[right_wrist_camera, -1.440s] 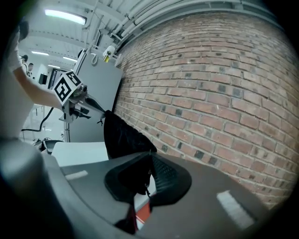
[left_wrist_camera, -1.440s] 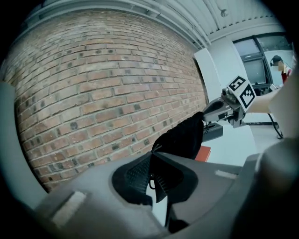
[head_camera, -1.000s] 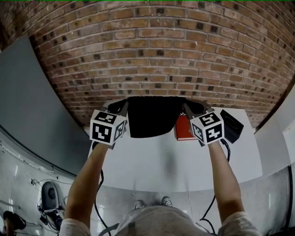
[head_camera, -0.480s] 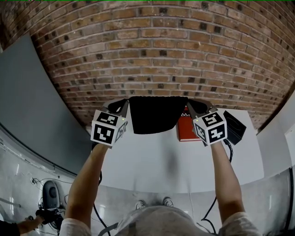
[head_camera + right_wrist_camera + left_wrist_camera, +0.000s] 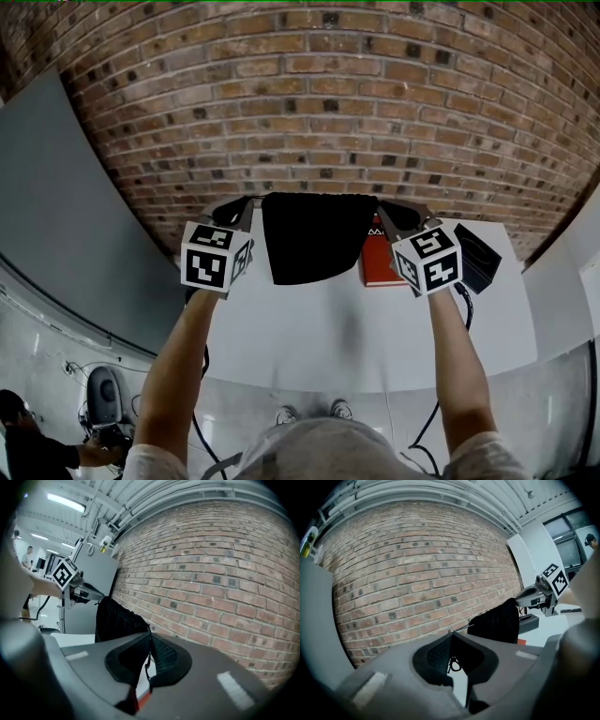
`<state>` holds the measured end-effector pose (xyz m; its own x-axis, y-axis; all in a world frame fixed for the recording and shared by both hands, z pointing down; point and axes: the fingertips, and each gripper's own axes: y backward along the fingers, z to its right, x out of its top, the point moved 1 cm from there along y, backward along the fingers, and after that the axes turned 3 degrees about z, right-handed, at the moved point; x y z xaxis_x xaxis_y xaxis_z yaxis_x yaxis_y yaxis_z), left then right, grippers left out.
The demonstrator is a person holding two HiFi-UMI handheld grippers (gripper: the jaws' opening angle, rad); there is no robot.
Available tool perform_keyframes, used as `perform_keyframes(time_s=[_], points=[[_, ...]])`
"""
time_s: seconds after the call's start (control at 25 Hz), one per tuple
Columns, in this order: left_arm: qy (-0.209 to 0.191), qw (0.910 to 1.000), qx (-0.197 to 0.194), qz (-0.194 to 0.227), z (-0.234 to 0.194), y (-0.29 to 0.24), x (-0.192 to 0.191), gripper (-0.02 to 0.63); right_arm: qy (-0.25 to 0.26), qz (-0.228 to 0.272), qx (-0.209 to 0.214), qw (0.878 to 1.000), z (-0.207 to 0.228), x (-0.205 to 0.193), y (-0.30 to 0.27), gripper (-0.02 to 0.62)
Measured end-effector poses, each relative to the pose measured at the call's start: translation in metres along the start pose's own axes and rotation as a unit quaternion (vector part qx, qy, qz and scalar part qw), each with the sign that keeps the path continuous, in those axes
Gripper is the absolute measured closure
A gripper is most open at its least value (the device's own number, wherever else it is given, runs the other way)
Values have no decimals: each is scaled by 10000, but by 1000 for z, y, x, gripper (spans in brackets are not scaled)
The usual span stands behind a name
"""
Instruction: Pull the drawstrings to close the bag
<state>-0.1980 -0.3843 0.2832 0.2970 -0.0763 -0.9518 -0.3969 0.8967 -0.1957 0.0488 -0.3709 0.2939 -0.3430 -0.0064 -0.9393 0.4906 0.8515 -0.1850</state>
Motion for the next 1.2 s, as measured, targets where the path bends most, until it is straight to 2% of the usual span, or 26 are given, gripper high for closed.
perform_keyframes(time_s=[0.2,0.4,0.92,1.2], points=[[423,9986,315,45,-28,7,-5,601,-279,-21,-308,9991,25,-5,9,589],[463,9979,438,130,-39,10,0,601,-442,69,-422,9981,34,-2,11,589],[840,9937,737,100,-63,17,-20,601,-797,73,-903,9927,59,-14,20,589],[921,9906,971,275,-67,20,-21,601,-903,139,-1192,9887,68,-15,28,589]])
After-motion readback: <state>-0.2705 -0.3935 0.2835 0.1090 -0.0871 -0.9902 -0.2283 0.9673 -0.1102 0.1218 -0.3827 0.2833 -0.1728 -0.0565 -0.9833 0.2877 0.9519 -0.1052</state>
